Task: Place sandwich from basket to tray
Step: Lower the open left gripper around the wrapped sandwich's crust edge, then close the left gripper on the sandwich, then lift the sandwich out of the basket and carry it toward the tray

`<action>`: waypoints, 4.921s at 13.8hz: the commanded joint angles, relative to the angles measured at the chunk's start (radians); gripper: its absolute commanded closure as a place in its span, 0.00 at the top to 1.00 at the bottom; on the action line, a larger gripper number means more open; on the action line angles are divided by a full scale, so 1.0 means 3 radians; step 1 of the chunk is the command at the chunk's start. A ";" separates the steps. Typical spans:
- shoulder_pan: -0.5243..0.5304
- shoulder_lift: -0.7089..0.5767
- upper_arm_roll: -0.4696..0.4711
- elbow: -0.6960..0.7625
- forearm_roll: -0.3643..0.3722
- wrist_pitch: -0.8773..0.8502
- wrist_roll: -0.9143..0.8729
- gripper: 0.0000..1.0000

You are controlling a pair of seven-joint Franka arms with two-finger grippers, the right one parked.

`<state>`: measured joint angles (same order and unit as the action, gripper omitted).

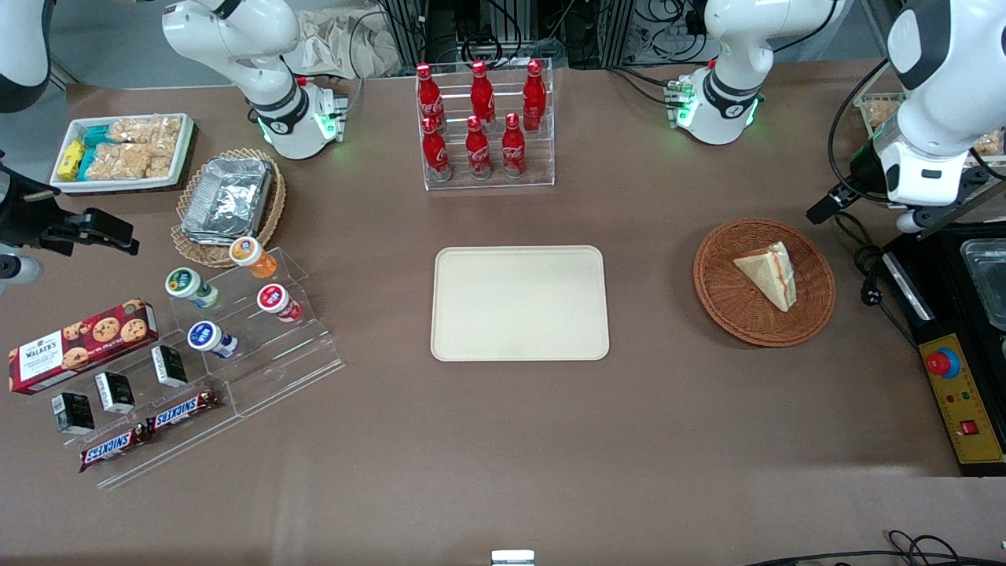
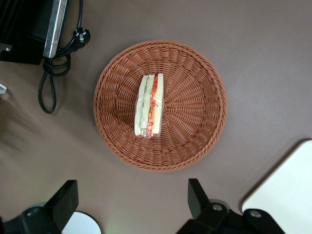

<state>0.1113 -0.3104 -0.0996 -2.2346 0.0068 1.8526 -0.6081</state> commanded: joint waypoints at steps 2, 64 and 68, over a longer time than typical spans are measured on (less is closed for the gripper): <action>0.0033 -0.0121 -0.0036 -0.0384 0.0085 0.0378 -0.0156 1.00; -0.1075 0.0395 -0.0184 0.0606 -0.0248 0.0175 0.0757 0.00; -0.1612 0.0849 -0.0184 0.1020 -0.0197 0.0002 0.1117 0.00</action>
<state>-0.3027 -0.1516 -0.1690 -2.0303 -0.0573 1.9079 -0.3199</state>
